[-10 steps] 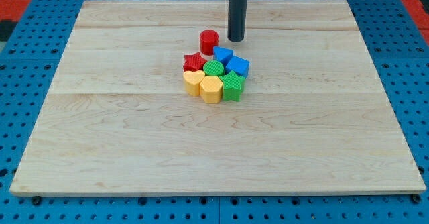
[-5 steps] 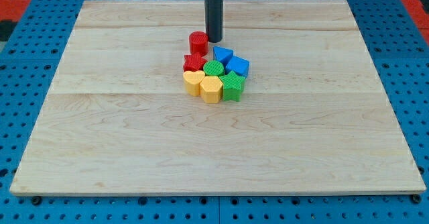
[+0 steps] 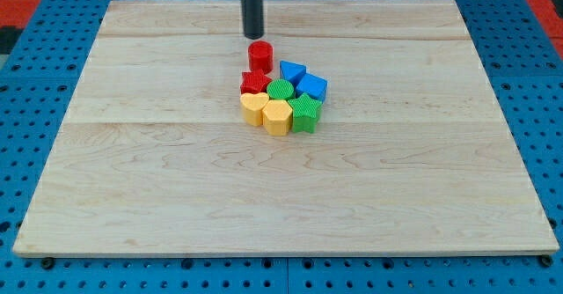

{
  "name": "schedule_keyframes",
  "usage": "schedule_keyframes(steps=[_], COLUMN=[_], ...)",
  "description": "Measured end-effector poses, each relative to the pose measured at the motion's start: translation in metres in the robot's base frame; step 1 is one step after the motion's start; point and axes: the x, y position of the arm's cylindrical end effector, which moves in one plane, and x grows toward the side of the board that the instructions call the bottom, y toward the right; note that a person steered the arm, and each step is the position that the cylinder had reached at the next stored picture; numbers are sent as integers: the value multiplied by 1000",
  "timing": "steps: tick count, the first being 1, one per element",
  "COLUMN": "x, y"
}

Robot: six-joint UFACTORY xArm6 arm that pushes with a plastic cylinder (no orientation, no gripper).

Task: Slide red circle to the group of blocks

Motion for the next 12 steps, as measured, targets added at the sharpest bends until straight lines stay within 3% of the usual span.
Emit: schedule_keyframes(steps=[2, 8, 12], x=[23, 17, 35], y=[-5, 1, 2])
